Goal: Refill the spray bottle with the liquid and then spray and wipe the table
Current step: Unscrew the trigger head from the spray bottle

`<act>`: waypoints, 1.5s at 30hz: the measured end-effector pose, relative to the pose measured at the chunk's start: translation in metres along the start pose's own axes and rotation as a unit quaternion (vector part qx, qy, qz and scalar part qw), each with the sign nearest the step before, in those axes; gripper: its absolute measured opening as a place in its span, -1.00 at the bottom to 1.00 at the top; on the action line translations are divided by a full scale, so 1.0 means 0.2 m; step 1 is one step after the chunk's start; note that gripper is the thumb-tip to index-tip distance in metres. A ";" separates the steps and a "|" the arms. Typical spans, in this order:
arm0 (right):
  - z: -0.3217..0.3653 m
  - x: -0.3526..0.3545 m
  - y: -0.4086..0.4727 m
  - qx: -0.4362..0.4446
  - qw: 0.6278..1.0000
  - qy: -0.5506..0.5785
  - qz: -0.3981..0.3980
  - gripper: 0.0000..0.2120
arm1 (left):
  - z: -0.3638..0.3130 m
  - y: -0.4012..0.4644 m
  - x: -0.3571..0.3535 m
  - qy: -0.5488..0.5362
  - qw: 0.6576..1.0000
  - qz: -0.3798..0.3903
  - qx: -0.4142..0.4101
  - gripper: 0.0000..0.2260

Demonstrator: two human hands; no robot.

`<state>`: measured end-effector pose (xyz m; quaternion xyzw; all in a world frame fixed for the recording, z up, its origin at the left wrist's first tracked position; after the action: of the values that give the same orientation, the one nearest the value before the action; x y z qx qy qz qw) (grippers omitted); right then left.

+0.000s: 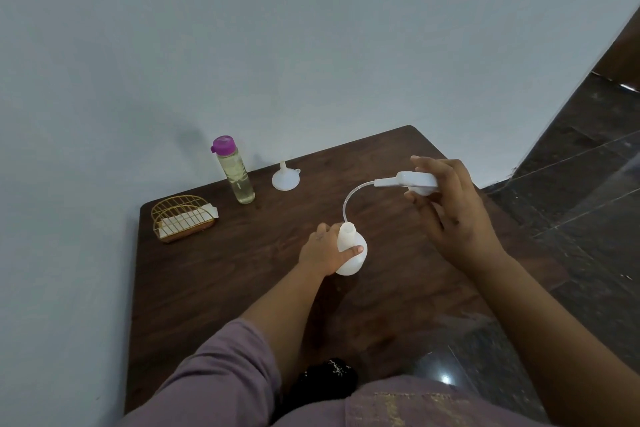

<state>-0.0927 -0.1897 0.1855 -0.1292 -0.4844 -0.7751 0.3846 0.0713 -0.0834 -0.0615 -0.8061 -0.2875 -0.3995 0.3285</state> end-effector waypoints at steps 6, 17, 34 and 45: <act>-0.01 0.04 -0.04 -0.014 0.998 0.001 -0.058 -0.50 | -0.01 -0.03 0.02 -0.012 0.999 -0.033 -0.016 -0.38; -0.04 0.09 -0.06 -0.053 0.991 0.023 -0.124 -0.50 | 0.00 -0.05 0.03 0.008 0.999 -0.042 -0.018 -0.41; -0.63 0.06 -0.29 -0.448 0.853 0.143 -0.224 -0.51 | 0.03 -0.08 0.03 -0.022 0.998 -0.063 -0.002 -0.36; -1.11 -0.24 -0.64 -0.688 0.612 0.331 -0.208 -0.65 | 0.01 -0.07 0.03 -0.076 0.993 -0.081 -0.033 -0.36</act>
<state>-0.1148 -0.3253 -0.0370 0.0138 0.3374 -0.9299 0.1458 0.0658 -0.0727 -0.0538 -0.8187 -0.3621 -0.3720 0.2455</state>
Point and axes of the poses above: each hand's wrist, its own y-axis towards the middle knuckle, its own x-axis out of the back of the hand, z = x × y, the point moved 9 cm from there along y, towards the middle knuckle, and after that the axes turned 2 degrees about -x, right-handed, at the moved point
